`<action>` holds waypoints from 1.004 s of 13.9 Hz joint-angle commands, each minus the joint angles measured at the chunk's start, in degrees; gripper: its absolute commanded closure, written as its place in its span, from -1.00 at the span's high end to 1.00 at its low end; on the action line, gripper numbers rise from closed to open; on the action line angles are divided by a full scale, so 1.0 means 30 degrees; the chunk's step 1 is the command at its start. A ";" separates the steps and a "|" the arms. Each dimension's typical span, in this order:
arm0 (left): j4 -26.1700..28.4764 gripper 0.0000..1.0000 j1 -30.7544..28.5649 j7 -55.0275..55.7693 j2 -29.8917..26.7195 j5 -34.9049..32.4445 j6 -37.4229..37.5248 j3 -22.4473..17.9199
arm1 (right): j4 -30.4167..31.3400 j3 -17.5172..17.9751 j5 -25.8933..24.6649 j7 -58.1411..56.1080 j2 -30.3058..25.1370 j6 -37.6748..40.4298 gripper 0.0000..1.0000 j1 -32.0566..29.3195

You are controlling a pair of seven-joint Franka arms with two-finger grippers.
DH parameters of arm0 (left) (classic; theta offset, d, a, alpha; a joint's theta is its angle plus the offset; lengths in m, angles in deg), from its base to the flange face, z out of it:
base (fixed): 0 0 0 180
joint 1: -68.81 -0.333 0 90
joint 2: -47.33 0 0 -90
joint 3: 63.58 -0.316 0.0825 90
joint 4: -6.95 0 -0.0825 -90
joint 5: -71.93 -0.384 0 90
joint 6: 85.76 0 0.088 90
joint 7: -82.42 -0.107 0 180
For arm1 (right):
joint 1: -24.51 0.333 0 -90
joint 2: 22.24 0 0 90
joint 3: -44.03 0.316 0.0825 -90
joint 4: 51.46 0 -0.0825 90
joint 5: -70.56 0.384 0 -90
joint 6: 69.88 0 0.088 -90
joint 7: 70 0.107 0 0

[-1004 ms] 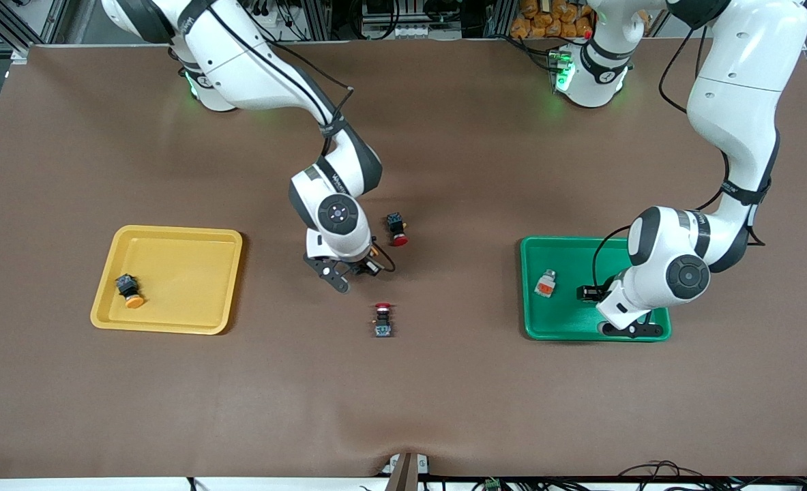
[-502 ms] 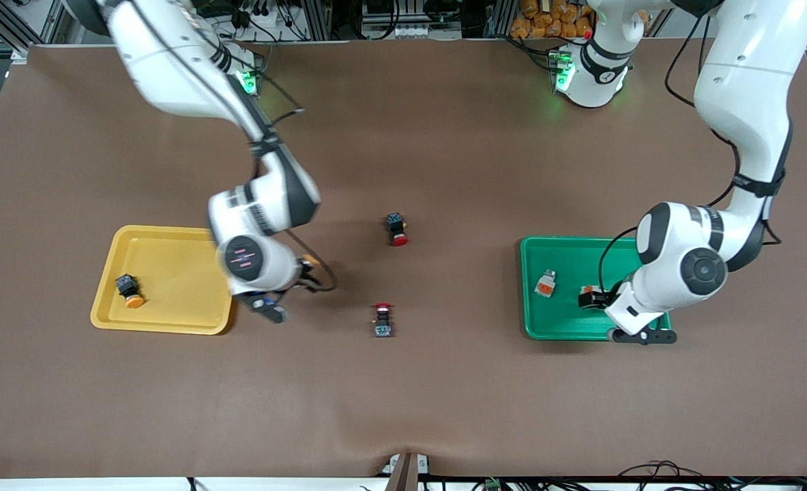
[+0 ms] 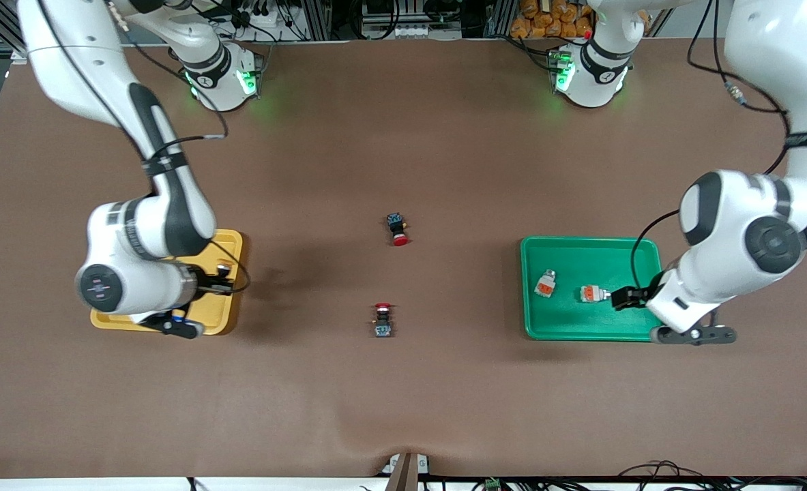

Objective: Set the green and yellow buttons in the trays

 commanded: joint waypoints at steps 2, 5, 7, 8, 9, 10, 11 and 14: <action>0.0060 1.00 -0.0096 -0.0047 -0.2546 -0.0149 0.2652 0.0434 | 0.1565 0.0334 0.0201 -0.4183 -0.1234 -0.0183 -1.00 -0.1914; 0.0059 1.00 -0.0037 -0.0076 -0.4773 -0.0061 0.5232 0.0610 | 0.1598 0.0334 0.0083 -0.5447 -0.1293 -0.0213 0.72 -0.2473; 0.0147 1.00 0.0108 -0.0105 -0.5946 0.0026 0.6725 0.0698 | 0.1597 0.0305 0.0025 -0.5567 -0.1729 -0.0738 1.00 -0.2445; 0.0177 1.00 0.0457 -0.0106 -0.6445 0.0172 0.7284 0.0670 | 0.1684 0.0276 -0.0034 -0.5626 -0.2313 -0.0712 1.00 -0.2532; 0.0148 1.00 0.0548 -0.0077 -0.6885 0.0231 0.7695 0.0669 | 0.2062 0.0304 -0.0469 -0.5916 -0.3015 -0.0740 1.00 -0.2620; 0.0148 1.00 0.0549 -0.0076 -0.7295 0.0232 0.7816 0.0640 | 0.2791 0.0305 -0.0938 -0.6383 -0.3776 -0.1031 1.00 -0.2736; 0.0177 1.00 0.0549 -0.0134 -0.7793 0.0261 0.8136 0.0553 | 0.3988 0.0305 -0.1000 -0.6620 -0.4799 -0.1846 1.00 -0.2912; 0.0177 1.00 0.0549 -0.0953 -0.8762 0.0522 0.8959 0.0290 | 0.7362 0.0305 -0.1001 -0.7735 -0.7790 -0.3991 1.00 -0.3147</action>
